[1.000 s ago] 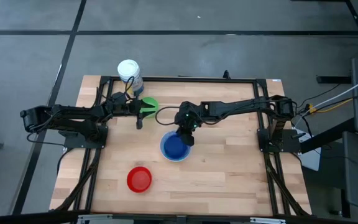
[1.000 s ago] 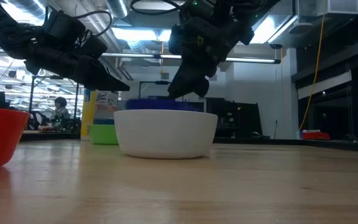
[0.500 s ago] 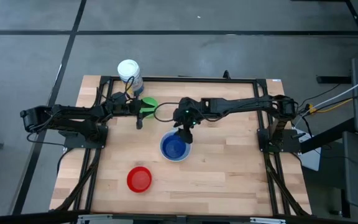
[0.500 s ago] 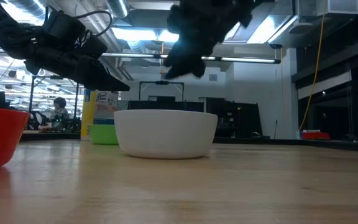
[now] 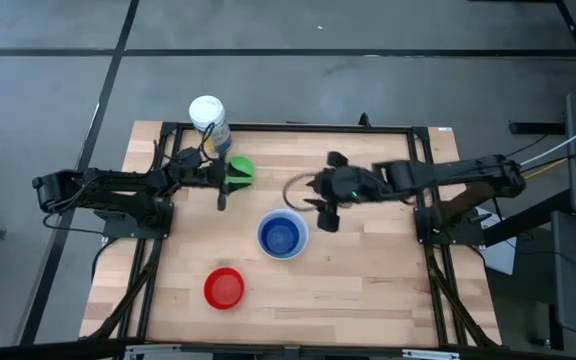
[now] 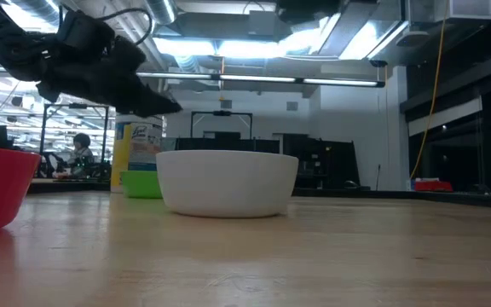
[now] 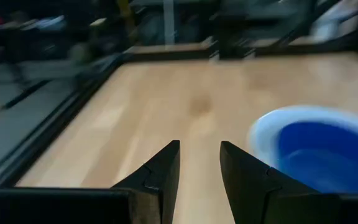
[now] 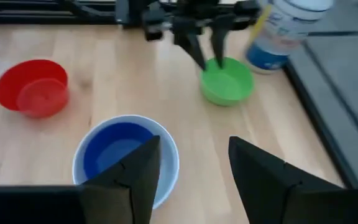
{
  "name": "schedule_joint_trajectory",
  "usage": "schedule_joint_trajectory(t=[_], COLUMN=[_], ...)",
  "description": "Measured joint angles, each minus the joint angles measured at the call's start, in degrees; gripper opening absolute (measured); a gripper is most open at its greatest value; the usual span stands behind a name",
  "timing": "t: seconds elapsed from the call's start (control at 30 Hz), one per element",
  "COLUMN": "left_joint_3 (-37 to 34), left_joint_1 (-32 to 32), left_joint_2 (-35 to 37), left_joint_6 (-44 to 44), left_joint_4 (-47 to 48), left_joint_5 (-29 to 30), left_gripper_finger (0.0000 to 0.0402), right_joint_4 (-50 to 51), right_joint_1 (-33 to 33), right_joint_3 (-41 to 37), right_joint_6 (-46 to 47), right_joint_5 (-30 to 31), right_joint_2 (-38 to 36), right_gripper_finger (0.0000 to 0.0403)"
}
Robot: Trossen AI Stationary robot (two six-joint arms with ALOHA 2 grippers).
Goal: Nest bowls inside each other
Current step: Stack the green bowl on the blue bowl
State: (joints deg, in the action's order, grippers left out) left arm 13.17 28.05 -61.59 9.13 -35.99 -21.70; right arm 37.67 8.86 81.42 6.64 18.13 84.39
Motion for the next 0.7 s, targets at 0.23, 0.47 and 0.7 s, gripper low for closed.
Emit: schedule_joint_trajectory(t=[0.23, 0.47, 0.7], left_joint_3=[1.0, 14.4, 23.4], left_joint_1=[-3.7, -8.9, -9.1], left_joint_2=[0.7, 0.8, 1.2], left_joint_6=[-5.7, 1.7, 2.3], left_joint_4=[-3.5, 34.8, 55.8], left_joint_5=[-7.8, 5.1, 16.3], left_gripper_finger=[0.0111, 0.0111, 0.0111], right_joint_4=[-3.6, -15.4, -24.5], right_joint_1=[7.0, 8.3, 8.0], right_joint_3=[-12.9, -25.6, -32.5], right_joint_6=[8.5, 9.3, 6.1], right_joint_5=[14.8, 18.4, 18.7], right_joint_2=[-5.8, -8.9, -10.5], right_gripper_finger=[0.0204, 0.0203, 0.0202])
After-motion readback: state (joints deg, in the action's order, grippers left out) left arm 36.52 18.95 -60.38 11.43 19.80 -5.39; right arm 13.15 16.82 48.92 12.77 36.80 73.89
